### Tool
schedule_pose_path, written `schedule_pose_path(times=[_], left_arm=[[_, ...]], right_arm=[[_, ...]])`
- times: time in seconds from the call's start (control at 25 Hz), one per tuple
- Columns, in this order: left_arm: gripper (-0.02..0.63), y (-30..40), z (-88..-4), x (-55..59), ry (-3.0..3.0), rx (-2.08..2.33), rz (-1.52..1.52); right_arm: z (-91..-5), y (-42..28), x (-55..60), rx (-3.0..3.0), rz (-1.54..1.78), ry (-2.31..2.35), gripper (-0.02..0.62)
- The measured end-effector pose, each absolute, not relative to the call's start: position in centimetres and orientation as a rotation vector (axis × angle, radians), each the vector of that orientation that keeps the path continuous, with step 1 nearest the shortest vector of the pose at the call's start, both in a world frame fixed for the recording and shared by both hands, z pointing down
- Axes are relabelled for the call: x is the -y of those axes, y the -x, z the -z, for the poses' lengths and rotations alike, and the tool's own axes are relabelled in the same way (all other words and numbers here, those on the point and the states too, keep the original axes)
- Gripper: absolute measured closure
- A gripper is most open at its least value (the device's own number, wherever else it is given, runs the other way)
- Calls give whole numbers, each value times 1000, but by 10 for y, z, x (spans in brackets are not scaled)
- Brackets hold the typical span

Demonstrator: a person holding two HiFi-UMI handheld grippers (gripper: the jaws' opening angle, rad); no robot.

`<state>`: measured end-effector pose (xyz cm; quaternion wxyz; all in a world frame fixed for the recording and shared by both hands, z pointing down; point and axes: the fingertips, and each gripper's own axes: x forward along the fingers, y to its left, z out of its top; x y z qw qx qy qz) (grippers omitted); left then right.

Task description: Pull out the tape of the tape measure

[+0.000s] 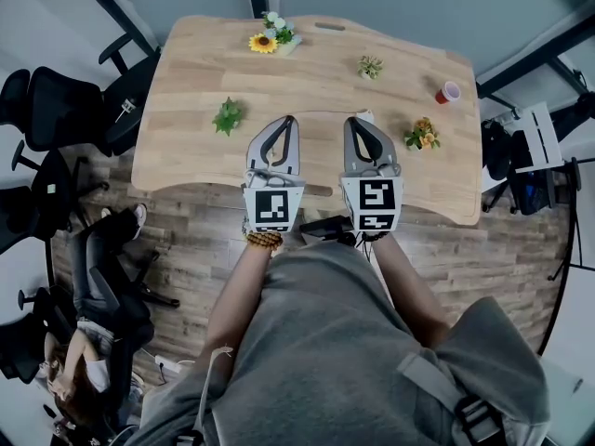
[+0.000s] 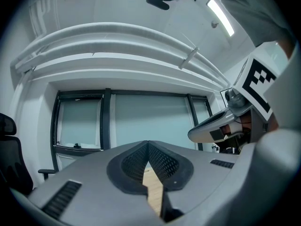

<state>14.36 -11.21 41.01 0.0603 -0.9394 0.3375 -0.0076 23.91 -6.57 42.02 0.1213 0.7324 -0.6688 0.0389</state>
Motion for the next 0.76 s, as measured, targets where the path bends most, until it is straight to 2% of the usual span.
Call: schedule_pose_path(times=[0.76], left_arm=[[597,-124,-412,120,2831,-1066,33]], right_arm=[[-425,-226,68,1973,-119,-2096,584]])
